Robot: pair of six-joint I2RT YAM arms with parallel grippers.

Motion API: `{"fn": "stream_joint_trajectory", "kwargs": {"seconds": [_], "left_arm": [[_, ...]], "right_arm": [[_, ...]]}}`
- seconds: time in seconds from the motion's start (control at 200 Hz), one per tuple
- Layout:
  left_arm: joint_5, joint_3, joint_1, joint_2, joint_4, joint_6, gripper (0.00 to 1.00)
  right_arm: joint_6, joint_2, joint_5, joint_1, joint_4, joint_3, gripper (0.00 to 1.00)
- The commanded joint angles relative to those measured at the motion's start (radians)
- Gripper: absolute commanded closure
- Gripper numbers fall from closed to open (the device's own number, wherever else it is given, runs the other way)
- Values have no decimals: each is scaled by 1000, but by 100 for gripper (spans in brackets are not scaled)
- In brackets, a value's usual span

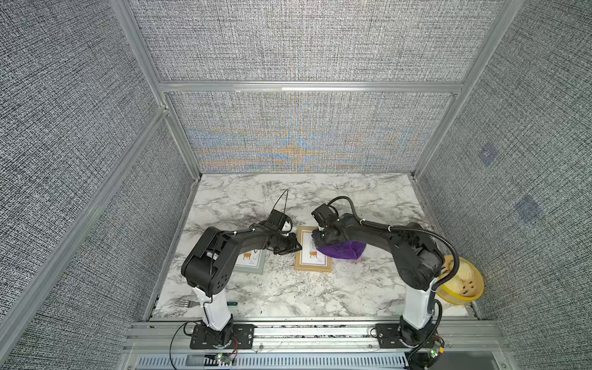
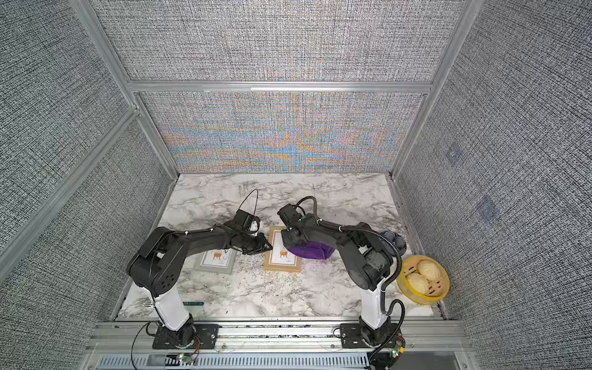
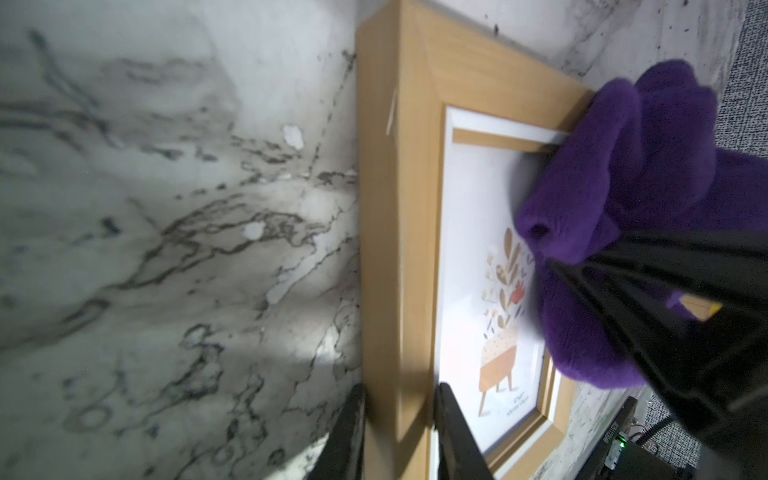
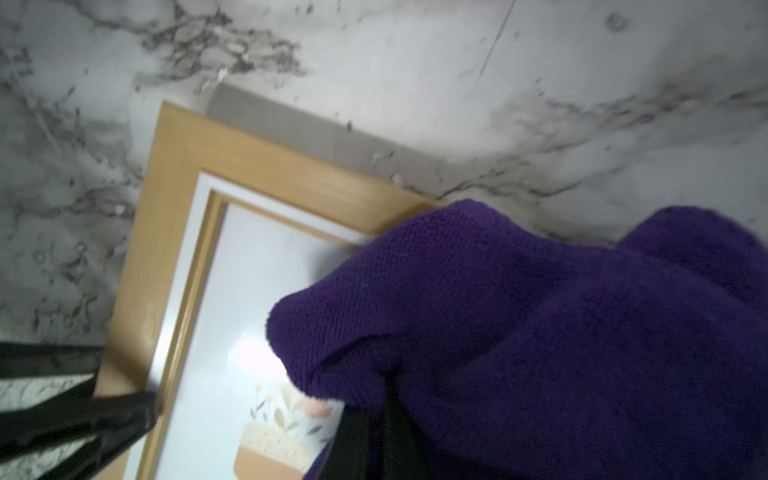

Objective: Wipe the picture frame with a cloth
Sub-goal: Wipe the dirt from the picture frame, then place the cleaning item at the center of the board.

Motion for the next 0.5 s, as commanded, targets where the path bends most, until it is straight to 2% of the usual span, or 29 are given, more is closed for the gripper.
{"fn": "stream_joint_trajectory", "kwargs": {"seconds": [0.0, 0.12, 0.285, 0.375, 0.495], "left_arm": [[-207, -19, -3, 51, -288, 13, 92], [-201, 0, -3, 40, -298, 13, 92], [-176, 35, -3, 5, -310, 2, 90], [-156, 68, -3, -18, -323, 1, 86], [-130, 140, -3, -43, -353, 9, 79]], "right_arm": [[6, -44, 61, -15, 29, 21, 100], [11, -168, 100, -48, 7, -19, 100], [64, -331, 164, -134, -127, -118, 100], [91, -395, 191, -168, -194, -178, 100], [115, -438, 164, -190, -243, -239, 100]]}}
